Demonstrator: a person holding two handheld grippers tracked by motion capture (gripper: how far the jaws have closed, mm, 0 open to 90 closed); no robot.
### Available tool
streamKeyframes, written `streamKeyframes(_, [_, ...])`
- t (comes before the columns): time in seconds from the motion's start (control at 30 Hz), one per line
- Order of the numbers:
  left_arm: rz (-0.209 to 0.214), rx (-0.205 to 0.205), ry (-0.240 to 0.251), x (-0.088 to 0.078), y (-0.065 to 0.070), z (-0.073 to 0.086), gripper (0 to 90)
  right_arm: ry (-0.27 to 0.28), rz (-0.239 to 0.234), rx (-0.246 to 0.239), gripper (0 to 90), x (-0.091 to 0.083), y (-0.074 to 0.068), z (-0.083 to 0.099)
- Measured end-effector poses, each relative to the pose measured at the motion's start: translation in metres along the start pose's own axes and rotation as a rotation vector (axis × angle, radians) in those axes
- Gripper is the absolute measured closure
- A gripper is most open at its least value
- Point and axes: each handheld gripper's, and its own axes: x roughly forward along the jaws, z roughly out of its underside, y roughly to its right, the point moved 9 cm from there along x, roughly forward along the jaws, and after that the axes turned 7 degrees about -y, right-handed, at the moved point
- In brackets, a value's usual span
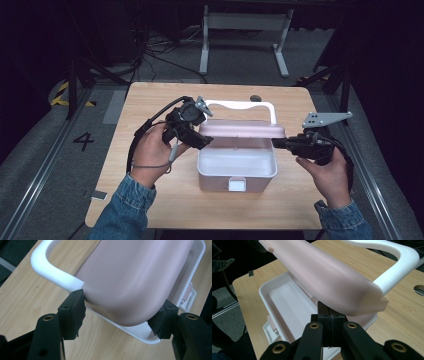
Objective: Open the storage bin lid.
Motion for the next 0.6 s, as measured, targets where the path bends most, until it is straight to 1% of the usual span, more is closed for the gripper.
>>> streamKeyframes(0.03, [-0.001, -0.001, 0.013, 0.0, 0.0, -0.002, 37.0, 0.0, -0.002, 0.001, 89.6, 0.001, 0.0, -0.001])
streamKeyframes(0.07, [-0.005, -0.009, 0.012, 0.0, -0.001, -0.003, 36.9, -0.002, -0.002, -0.001, 89.7, 0.001, 0.0, -0.002])
streamKeyframes(0.13, [-0.001, -0.001, 0.013, 0.0, -0.002, -0.005, 36.7, 0.0, -0.003, -0.001, 89.6, 0.002, 0.001, -0.003])
streamKeyframes(0.2, [-0.001, -0.01, 0.018, 0.0, -0.003, -0.007, 36.3, 0.004, -0.004, 0.005, 89.6, 0.001, 0.002, -0.005])
streamKeyframes(0.23, [-0.01, -0.003, 0.022, 0.001, -0.005, -0.008, 36.3, 0.005, -0.001, 0.004, 89.6, 0.001, 0.003, -0.005])
streamKeyframes(0.27, [-0.005, -0.003, 0.016, 0.001, -0.005, -0.009, 36.3, 0.007, -0.001, 0.01, 89.6, 0.001, 0.004, -0.006])
streamKeyframes(0.3, [-0.015, -0.007, 0.03, 0.002, -0.005, -0.011, 36.3, 0.007, 0.001, 0.01, 89.7, 0.001, 0.005, -0.007])
streamKeyframes(0.33, [-0.017, 0.003, 0.021, 0.001, -0.006, -0.011, 36.2, 0.009, -0.001, 0.014, 89.7, 0.0, 0.005, -0.007])
streamKeyframes(0.37, [-0.02, -0.006, 0.031, 0.002, -0.006, -0.013, 36.1, 0.009, 0.001, 0.014, 89.7, 0.0, 0.007, -0.008])
streamKeyframes(0.4, [-0.024, 0.009, 0.026, 0.002, -0.008, -0.014, 36.0, 0.008, 0.001, 0.018, 89.7, 0.0, 0.008, -0.008])
streamKeyframes(0.43, [-0.028, 0.004, 0.032, 0.002, -0.008, -0.016, 36.0, 0.008, 0.004, 0.018, 89.7, 0.0, 0.009, -0.009])
streamKeyframes(0.47, [-0.029, 0.016, 0.028, 0.002, -0.009, -0.017, 36.2, 0.009, 0.005, 0.019, 89.7, 0.0, 0.01, -0.009])
streamKeyframes(0.5, [-0.032, 0.009, 0.033, 0.003, -0.009, -0.018, 36.4, 0.01, 0.006, 0.021, 89.7, -0.001, 0.011, -0.01])
streamKeyframes(0.53, [-0.037, 0.017, 0.032, 0.003, -0.01, -0.019, 37.9, 0.012, 0.005, 0.025, 89.7, -0.001, 0.012, -0.011])
streamKeyframes(0.57, [-0.038, 0.018, 0.034, 0.003, -0.011, -0.02, 40.4, 0.012, 0.003, 0.025, 89.7, -0.001, 0.012, -0.011])
streamKeyframes(0.6, [-0.033, 0.014, 0.039, 0.003, -0.012, -0.021, 41.0, 0.011, 0.003, 0.025, 89.7, -0.001, 0.013, -0.011])
